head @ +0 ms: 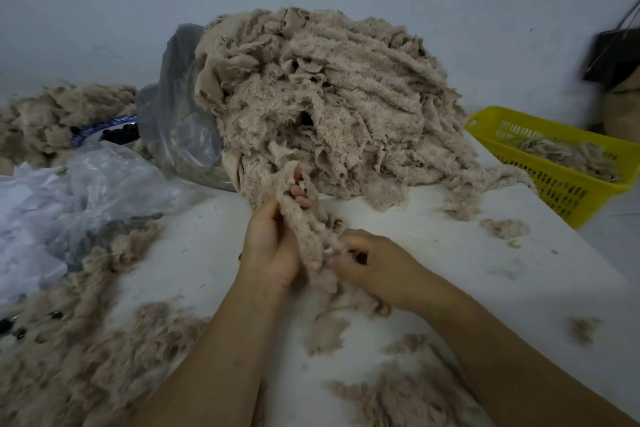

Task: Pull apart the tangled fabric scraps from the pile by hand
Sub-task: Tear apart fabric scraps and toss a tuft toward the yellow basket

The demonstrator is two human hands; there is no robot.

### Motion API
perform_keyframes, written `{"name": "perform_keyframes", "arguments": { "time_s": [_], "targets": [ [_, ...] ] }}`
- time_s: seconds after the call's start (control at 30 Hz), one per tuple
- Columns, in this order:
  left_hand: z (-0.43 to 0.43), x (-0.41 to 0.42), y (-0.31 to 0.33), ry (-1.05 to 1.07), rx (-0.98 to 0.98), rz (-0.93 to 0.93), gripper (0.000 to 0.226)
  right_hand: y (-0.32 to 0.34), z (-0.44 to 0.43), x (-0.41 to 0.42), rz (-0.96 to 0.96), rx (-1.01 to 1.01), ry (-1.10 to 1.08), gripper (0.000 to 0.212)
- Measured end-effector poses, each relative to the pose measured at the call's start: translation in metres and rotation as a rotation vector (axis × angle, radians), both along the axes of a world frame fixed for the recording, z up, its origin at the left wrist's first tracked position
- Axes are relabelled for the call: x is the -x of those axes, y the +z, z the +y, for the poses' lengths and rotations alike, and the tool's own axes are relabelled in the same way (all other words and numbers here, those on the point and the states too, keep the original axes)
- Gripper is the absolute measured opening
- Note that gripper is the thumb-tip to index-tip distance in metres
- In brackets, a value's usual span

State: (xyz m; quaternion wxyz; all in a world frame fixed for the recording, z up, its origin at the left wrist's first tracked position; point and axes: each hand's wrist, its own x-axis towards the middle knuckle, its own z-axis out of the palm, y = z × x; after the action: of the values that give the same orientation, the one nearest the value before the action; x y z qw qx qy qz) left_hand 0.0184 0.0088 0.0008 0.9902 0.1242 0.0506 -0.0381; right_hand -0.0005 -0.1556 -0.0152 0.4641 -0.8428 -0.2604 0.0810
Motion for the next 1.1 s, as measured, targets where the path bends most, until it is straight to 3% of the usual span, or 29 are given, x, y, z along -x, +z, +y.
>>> {"name": "perform_keyframes", "arguments": {
  "time_s": [0.1,0.17,0.2,0.33,0.4,0.53,0.67,0.73,0.8,0.87,0.93,1.0,1.1],
  "targets": [
    [0.001,-0.005,0.000,0.036,-0.140,0.049,0.027,0.006,-0.013,-0.007,0.190,-0.368,-0.211,0.012],
    [-0.003,-0.003,0.000,-0.014,-0.325,0.045,0.029,0.009,-0.019,-0.013,0.325,-0.614,-0.261,0.020],
    [-0.006,-0.001,0.000,-0.034,-0.471,0.038,0.028,0.011,-0.021,-0.013,0.344,-0.666,-0.265,0.026],
    [-0.022,0.012,-0.005,-0.064,-1.356,-0.109,0.034,0.013,-0.020,-0.013,0.362,-0.722,-0.299,0.020],
    [-0.031,0.017,-0.008,-0.123,-1.480,-0.209,0.024,0.010,-0.019,-0.014,0.364,-0.743,-0.309,0.020],
    [-0.028,0.014,-0.010,-0.103,-1.327,-0.110,0.010,0.017,-0.022,-0.014,0.325,-0.785,-0.468,0.032],
    [-0.027,0.014,-0.005,-0.107,-0.979,-0.086,0.027,0.017,-0.020,-0.020,0.277,-0.716,-0.609,0.043],
    [-0.023,0.012,0.002,-0.091,-0.791,-0.157,0.028,0.019,-0.021,-0.021,0.298,-0.827,-0.621,0.041],
    [-0.007,0.007,0.008,-0.036,-0.483,-0.161,0.028,0.022,-0.032,-0.023,0.303,-0.907,-0.612,0.040],
    [0.010,0.002,0.010,0.022,-0.291,-0.126,0.023,0.021,-0.044,-0.023,0.287,-0.849,-0.566,0.044],
    [0.010,0.002,0.008,0.008,-0.265,-0.123,0.018,0.017,-0.043,-0.020,0.268,-0.696,-0.477,0.054],
    [-0.002,0.003,0.007,0.003,-0.357,-0.086,0.020,0.013,-0.031,-0.015,0.190,-0.518,-0.385,0.062],
    [-0.014,0.004,0.001,0.062,-0.561,-0.038,0.022,0.006,-0.017,-0.012,0.062,-0.343,-0.289,0.052]
  ]
}}
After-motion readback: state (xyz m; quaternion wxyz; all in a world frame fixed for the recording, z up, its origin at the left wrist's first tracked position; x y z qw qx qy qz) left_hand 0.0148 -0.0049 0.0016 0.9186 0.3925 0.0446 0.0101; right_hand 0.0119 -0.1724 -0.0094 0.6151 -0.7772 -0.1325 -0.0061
